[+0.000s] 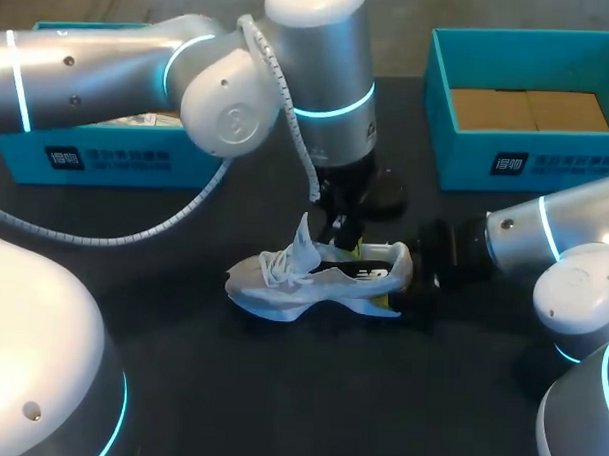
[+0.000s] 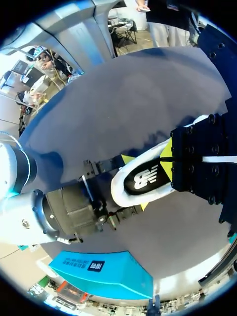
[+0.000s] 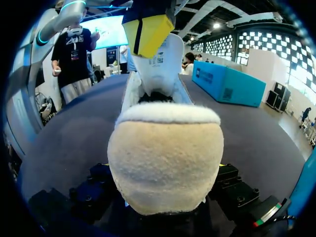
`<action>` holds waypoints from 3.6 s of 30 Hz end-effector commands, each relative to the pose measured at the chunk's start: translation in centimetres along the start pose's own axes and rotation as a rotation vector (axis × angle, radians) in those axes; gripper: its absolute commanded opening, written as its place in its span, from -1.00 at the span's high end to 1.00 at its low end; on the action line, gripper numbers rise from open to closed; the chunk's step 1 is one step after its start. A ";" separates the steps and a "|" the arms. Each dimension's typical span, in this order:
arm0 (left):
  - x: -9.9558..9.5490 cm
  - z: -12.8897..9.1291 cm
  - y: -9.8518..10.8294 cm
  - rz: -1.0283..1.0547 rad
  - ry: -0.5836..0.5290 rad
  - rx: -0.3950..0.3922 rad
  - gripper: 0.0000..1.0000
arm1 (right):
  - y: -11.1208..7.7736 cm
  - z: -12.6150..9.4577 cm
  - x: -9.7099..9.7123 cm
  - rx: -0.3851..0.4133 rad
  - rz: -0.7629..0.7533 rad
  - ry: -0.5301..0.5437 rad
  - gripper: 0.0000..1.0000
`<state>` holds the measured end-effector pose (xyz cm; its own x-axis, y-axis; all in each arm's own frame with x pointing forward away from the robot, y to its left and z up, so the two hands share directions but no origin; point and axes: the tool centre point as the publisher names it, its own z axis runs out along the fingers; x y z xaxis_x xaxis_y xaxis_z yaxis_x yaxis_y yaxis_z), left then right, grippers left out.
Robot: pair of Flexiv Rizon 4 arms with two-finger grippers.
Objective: Take the shoe out of the shoebox, open the shoe tongue, remove and reinsert the insole, then place the shoe into the shoebox
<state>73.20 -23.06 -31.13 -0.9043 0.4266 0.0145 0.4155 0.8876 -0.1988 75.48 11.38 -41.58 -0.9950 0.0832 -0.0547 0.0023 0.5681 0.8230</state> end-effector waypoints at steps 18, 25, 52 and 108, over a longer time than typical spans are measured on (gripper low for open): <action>0.0 6.3 1.2 -0.034 0.059 0.013 1.00 | -0.2 0.4 0.0 0.002 -0.001 -0.001 1.00; 1.3 6.9 1.6 -0.038 0.124 0.026 1.00 | -0.2 0.4 0.0 0.002 -0.001 -0.001 1.00; 0.4 10.8 3.1 0.009 0.084 -0.060 0.20 | -0.2 0.4 0.0 0.002 -0.001 -0.001 1.00; -0.3 4.2 5.1 0.038 0.152 0.140 1.00 | -0.2 0.4 0.0 0.002 -0.001 -0.001 1.00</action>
<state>74.86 -20.07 -36.75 -0.8623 0.4846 0.1468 0.4219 0.8480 -0.3207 75.51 11.40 -41.59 -0.9950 0.0834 -0.0546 0.0024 0.5677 0.8232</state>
